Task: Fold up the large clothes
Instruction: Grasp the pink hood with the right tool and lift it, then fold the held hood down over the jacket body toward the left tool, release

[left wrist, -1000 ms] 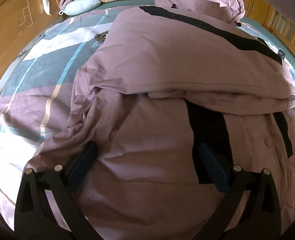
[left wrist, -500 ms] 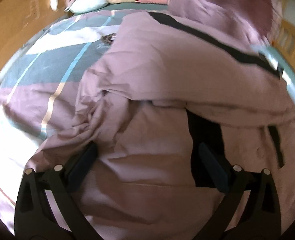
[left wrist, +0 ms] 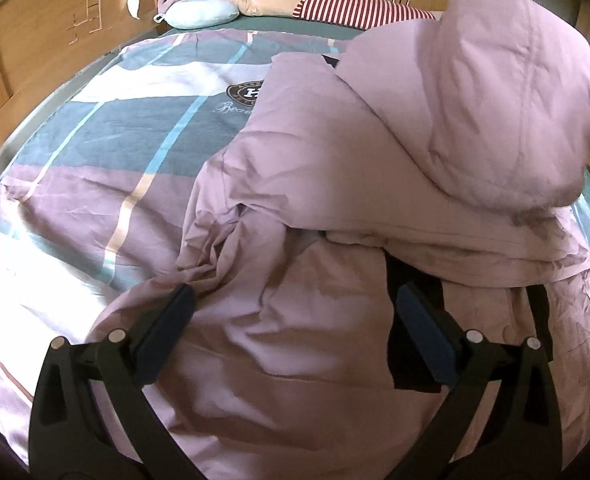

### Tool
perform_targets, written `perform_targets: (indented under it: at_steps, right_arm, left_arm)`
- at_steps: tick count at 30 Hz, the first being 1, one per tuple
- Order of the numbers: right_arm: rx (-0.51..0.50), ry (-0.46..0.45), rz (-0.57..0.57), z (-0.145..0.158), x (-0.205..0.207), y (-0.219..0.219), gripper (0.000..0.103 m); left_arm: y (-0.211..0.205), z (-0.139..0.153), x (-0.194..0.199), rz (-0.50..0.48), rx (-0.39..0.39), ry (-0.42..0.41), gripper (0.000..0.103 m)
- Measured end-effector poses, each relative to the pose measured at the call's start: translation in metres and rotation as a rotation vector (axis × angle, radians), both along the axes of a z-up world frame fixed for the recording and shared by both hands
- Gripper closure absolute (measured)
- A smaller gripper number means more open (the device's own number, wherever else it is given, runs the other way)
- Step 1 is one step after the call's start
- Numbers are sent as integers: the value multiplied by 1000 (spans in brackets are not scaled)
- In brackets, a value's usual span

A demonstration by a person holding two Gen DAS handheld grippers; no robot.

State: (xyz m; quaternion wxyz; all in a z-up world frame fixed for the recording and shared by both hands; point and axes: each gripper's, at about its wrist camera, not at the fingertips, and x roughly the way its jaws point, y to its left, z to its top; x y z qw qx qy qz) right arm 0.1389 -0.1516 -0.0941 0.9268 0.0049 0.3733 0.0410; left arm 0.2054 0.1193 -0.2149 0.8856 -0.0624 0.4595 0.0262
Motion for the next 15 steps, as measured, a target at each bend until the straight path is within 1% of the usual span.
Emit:
perform_targets:
  at_steps: [2, 3, 5, 6, 8, 9, 10, 11, 12, 13, 14, 15]
  right_arm:
    - [-41, -13, -45, 8, 34, 4, 1]
    - [-67, -23, -51, 6, 51, 4, 1]
    - [-151, -20, -42, 2, 89, 14, 1]
    - [-190, -14, -38, -4, 97, 22, 1]
    - [-243, 11, 7, -17, 122, 35, 1]
    - [-255, 13, 19, -23, 128, 39, 20]
    - [-257, 22, 11, -26, 130, 42, 57]
    - [-252, 52, -3, -30, 134, 39, 71]
    - [-216, 83, 0, -33, 137, 37, 86]
    - [-171, 86, 9, -31, 135, 34, 92]
    - [-149, 67, 11, -26, 132, 30, 93]
    - [-172, 39, 3, -18, 126, 33, 95]
  left_arm:
    - [0, 1, 2, -4, -10, -2, 2]
    - [0, 2, 2, -10, -19, -3, 2]
    - [-3, 3, 0, -17, -29, 1, 2]
    - [-4, 3, 0, -22, -30, 3, 2]
    - [-3, 3, 4, -24, -29, 4, 2]
    - [-2, 3, 6, -23, -32, 8, 2]
    - [-1, 4, 7, -21, -42, 10, 2]
    - [2, 5, 7, -18, -56, 9, 2]
    - [2, 6, 5, -15, -65, 8, 2]
    - [3, 6, 5, -13, -74, 8, 2]
    - [4, 7, 5, -10, -82, 7, 2]
    - [5, 8, 5, -6, -83, 4, 2]
